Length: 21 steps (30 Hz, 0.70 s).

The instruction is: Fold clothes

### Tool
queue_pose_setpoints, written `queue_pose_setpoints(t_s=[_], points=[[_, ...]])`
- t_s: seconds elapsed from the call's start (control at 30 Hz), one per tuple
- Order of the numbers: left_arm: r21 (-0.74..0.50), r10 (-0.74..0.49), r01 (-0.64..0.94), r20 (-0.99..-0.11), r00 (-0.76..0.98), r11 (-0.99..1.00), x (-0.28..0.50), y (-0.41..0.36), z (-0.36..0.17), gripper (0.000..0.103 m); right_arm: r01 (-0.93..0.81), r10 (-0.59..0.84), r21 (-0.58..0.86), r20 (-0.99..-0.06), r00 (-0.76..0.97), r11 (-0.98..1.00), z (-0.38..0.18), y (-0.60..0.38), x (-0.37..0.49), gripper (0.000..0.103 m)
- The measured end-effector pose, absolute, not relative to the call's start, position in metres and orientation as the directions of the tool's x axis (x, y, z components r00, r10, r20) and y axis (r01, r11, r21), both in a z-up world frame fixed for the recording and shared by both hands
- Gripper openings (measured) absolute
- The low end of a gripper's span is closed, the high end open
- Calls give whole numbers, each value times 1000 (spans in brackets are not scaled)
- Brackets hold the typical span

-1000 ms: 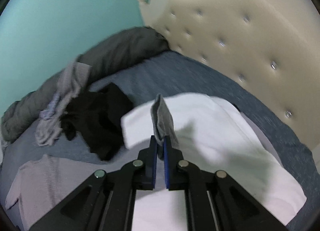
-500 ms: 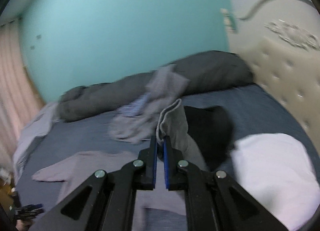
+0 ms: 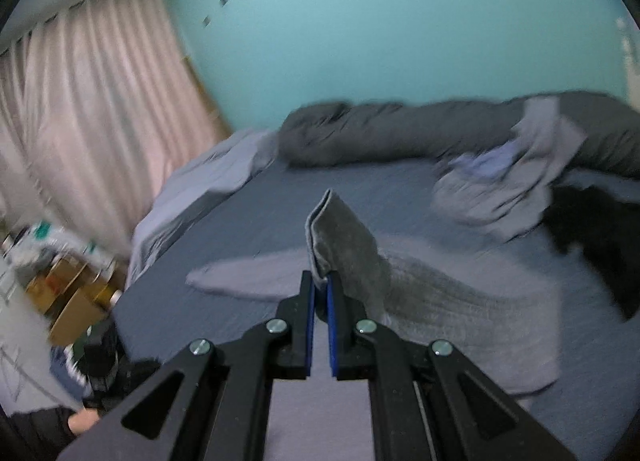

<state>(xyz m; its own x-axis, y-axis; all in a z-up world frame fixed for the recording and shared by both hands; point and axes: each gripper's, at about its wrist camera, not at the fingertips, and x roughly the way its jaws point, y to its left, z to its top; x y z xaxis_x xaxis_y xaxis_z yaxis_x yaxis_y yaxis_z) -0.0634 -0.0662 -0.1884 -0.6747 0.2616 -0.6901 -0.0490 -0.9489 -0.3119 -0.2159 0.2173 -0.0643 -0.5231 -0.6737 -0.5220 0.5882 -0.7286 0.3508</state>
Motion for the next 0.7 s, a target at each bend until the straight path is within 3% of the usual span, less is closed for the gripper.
queue_pose_setpoints(t_s=[0.27,0.4,0.5,0.57,0.63,0.7], points=[[-307,258,-39,-717,-648,-951,-57,-75,-195,66,602,-639,370,-699,-321,-707,-217,135,-188,5],[-312,274,-50,-733,-623,-949,-59,-72,-205,66,601,-631,381,-724,-278,-702,-247,124,-174,8],[-319,287,-52,-753,-592,-946,-67,-65,-222,66,593,-620,375,-733,-281,-712,-251,135,-174,16],[-330,295,-43,-768,-569,-943,-73,-62,-237,66,579,-603,359,-738,-304,-732,-248,155,-177,29],[-323,294,-42,-789,-540,-945,-82,-58,-253,66,564,-585,343,-742,-327,-751,-245,176,-180,51],[-302,283,-44,-816,-504,-952,-93,-53,-271,66,549,-566,326,-747,-350,-769,-243,196,-182,51]])
